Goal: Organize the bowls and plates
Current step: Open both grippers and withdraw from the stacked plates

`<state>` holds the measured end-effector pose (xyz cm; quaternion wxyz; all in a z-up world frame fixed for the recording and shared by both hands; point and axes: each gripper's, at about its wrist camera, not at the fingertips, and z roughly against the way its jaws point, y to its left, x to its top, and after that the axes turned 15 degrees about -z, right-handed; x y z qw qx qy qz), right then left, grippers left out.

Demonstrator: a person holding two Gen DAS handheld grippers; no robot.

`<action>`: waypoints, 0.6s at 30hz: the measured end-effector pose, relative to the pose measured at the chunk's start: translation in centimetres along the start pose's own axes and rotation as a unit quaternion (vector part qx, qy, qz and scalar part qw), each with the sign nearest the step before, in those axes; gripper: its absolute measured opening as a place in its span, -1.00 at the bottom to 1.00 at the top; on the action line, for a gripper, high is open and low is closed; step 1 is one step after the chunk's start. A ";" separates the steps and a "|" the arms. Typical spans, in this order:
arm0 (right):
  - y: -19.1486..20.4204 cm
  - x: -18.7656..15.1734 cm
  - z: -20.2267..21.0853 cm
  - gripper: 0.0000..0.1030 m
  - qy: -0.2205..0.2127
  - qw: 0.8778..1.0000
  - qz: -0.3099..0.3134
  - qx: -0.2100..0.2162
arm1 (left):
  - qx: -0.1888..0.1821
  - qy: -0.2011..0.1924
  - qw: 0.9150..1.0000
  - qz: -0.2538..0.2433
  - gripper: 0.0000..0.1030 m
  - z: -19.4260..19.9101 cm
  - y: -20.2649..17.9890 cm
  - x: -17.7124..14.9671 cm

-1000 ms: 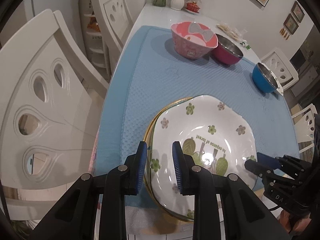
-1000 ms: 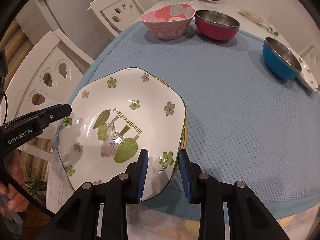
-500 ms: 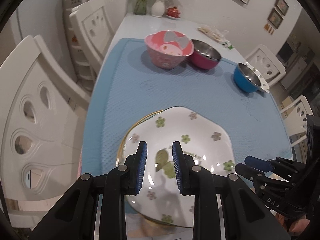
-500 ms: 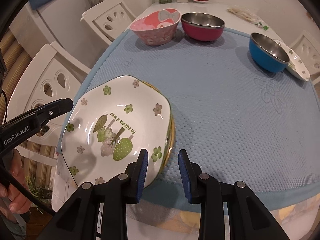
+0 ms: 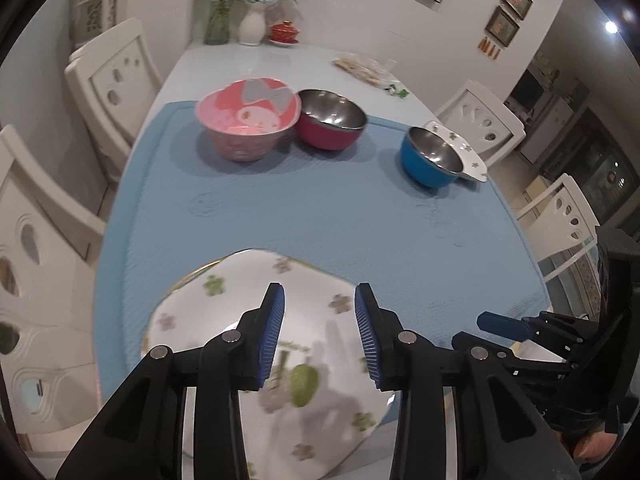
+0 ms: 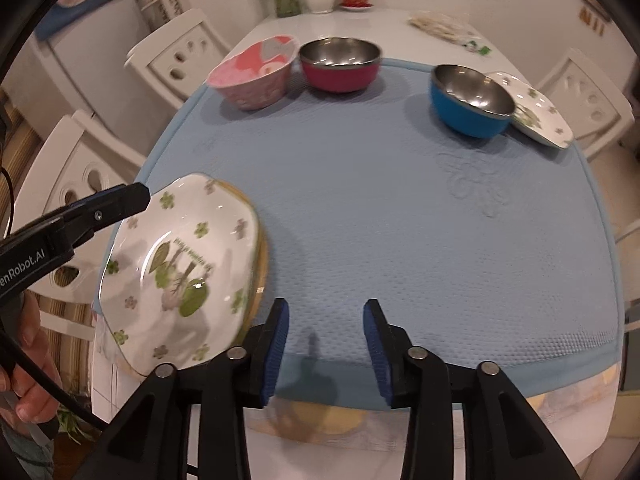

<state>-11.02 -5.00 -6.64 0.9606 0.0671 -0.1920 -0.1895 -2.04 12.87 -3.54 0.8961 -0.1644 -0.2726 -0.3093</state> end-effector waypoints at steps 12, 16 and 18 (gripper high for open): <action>-10.4 4.0 1.1 -0.06 -0.001 0.998 -0.054 0.012 | -0.023 -0.017 1.000 -0.008 0.28 -3.7 -7.9 6.6; -15.5 6.1 1.7 -0.06 -0.006 0.997 -0.080 0.006 | -0.035 -0.027 0.999 -0.024 0.28 -5.7 -11.5 9.7; -17.7 7.1 1.9 -0.06 -0.009 0.995 -0.095 0.005 | -0.039 -0.031 0.998 -0.035 0.28 -7.0 -13.2 11.1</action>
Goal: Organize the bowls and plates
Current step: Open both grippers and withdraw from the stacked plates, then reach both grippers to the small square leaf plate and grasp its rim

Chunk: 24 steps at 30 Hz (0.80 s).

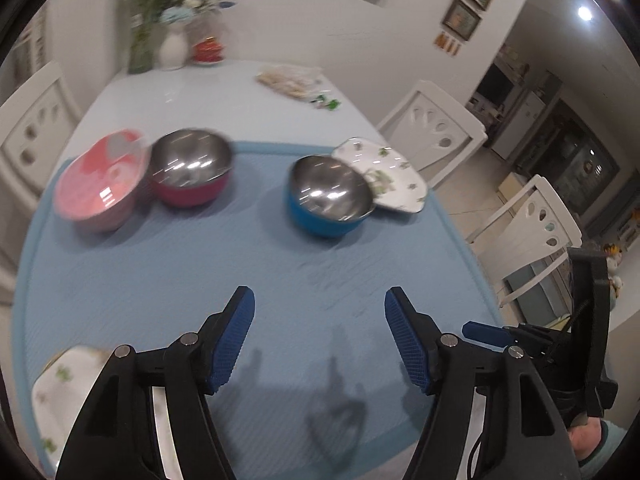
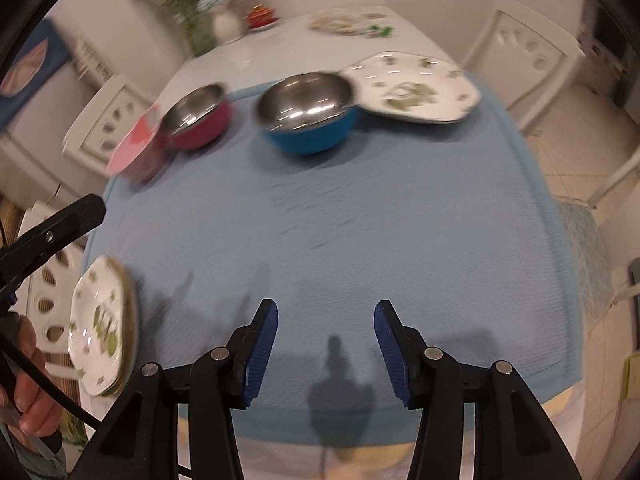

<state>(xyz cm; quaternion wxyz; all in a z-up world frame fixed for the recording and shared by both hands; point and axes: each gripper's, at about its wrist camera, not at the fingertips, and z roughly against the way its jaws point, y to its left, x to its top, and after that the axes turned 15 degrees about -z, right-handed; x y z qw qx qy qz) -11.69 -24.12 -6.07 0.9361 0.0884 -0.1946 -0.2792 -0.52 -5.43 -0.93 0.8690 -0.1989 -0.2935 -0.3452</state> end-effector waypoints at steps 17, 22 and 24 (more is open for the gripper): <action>-10.5 8.5 -2.9 -0.06 0.018 0.997 -0.073 0.012 | -0.038 0.071 0.995 0.057 0.28 -17.2 -4.0 6.2; -11.6 10.2 -4.7 -0.06 0.030 0.996 -0.077 0.013 | -0.035 0.071 0.994 0.075 0.28 -18.6 -3.7 6.4; -11.6 10.7 -5.3 -0.06 0.032 0.997 -0.074 0.012 | -0.029 0.076 0.994 0.071 0.28 -18.4 -3.7 6.4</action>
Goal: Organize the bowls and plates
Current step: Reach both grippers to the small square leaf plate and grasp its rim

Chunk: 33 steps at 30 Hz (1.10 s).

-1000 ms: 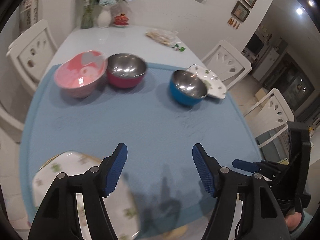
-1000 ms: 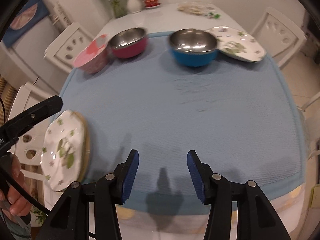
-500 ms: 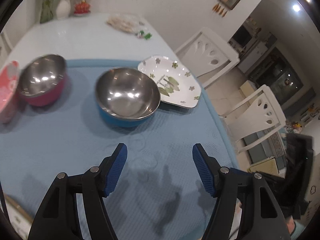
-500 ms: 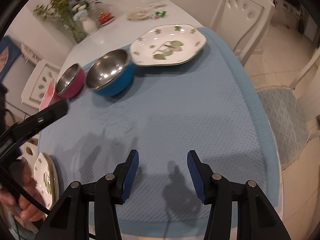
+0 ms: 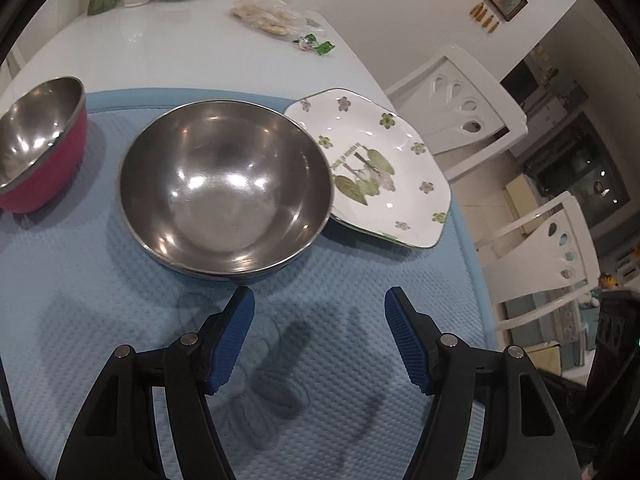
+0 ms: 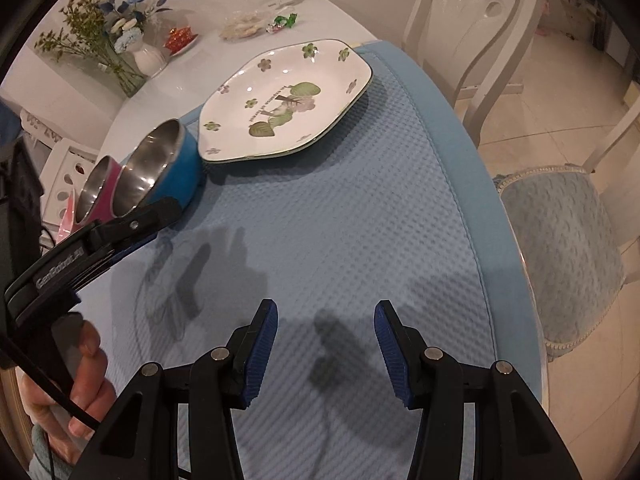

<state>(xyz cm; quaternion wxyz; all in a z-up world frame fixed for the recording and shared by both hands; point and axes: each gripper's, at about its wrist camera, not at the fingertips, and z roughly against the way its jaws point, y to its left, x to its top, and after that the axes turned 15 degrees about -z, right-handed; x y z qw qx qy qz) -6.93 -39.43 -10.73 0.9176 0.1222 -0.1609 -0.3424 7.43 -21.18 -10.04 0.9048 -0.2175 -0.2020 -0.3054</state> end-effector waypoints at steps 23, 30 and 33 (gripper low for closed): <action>-0.3 13.3 -5.4 -0.01 -0.027 0.992 -0.111 0.050 | -0.022 0.112 0.993 -0.021 -0.14 -7.7 4.9 17.1; -1.2 14.4 -6.8 -0.18 -0.031 0.986 -0.139 0.088 | 0.007 0.186 0.981 -0.050 -0.37 -12.7 4.0 18.0; -0.9 14.6 -7.2 -0.31 -0.033 0.987 -0.130 0.084 | 0.023 0.189 0.980 -0.065 -0.37 -12.9 3.6 17.8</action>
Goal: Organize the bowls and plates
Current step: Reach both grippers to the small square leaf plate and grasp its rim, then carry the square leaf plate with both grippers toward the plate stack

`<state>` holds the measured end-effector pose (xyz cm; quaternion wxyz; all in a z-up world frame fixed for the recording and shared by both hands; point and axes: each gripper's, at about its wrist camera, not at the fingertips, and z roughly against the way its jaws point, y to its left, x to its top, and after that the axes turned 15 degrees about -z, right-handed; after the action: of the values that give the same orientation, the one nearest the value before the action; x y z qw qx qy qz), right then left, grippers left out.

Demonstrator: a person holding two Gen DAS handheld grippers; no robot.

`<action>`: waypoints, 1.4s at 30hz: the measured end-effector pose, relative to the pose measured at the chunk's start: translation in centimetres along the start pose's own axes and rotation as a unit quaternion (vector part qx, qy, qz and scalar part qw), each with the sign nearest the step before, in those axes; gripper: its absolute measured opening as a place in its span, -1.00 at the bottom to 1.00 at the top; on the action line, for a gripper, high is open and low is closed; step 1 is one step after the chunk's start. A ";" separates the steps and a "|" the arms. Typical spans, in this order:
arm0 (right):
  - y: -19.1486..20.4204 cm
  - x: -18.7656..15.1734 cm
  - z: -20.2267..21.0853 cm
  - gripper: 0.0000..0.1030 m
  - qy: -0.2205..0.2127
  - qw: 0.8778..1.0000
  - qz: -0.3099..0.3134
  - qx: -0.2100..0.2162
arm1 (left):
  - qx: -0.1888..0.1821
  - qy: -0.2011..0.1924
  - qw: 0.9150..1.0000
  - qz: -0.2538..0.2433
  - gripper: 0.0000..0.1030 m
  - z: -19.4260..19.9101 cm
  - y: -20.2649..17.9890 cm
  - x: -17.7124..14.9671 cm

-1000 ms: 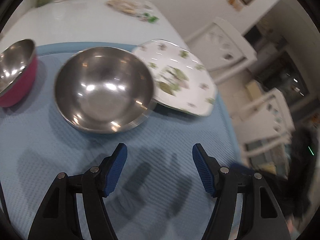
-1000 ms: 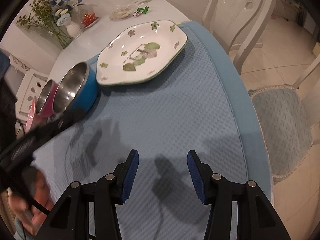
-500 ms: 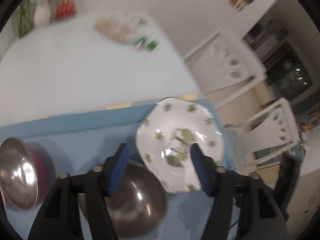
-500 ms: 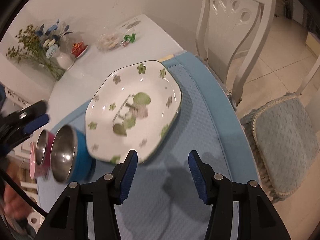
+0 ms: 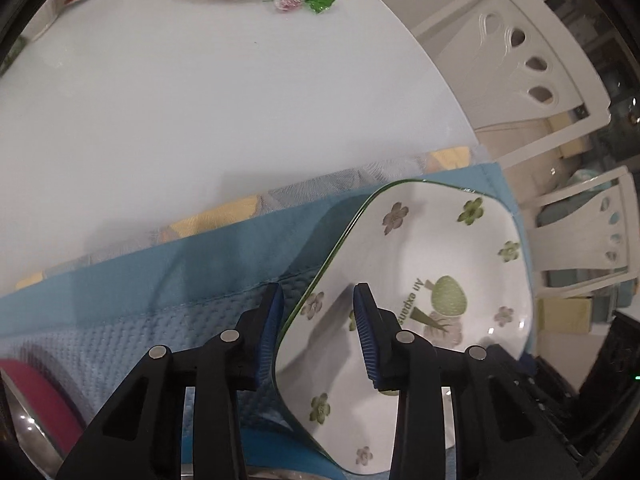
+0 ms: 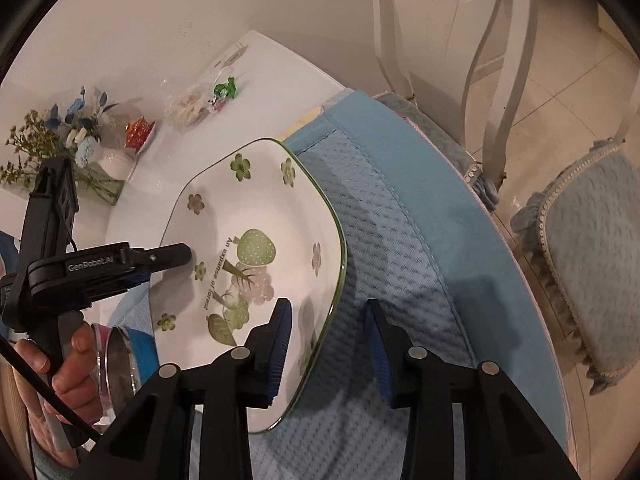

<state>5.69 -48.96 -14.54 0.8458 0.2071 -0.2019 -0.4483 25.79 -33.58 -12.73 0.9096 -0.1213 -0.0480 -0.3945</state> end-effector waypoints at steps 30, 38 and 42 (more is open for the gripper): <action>-6.0 -4.4 5.7 -0.46 0.044 0.985 0.158 -0.048 | -0.020 0.000 0.992 -0.121 -0.34 3.3 -13.1 -15.7; -6.5 -10.5 8.0 -0.46 0.066 0.977 0.197 -0.056 | -0.049 0.012 0.996 -0.070 -0.34 3.4 -12.8 -26.0; -5.6 -13.9 9.1 -0.45 0.073 0.973 0.216 -0.042 | -0.075 0.009 0.997 -0.016 -0.34 4.3 -11.5 -31.7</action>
<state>-10.05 -41.68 -12.14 0.9430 0.1549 -0.1600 -0.2471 -4.25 -17.62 -12.27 0.8919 -0.1848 -0.0124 -0.4126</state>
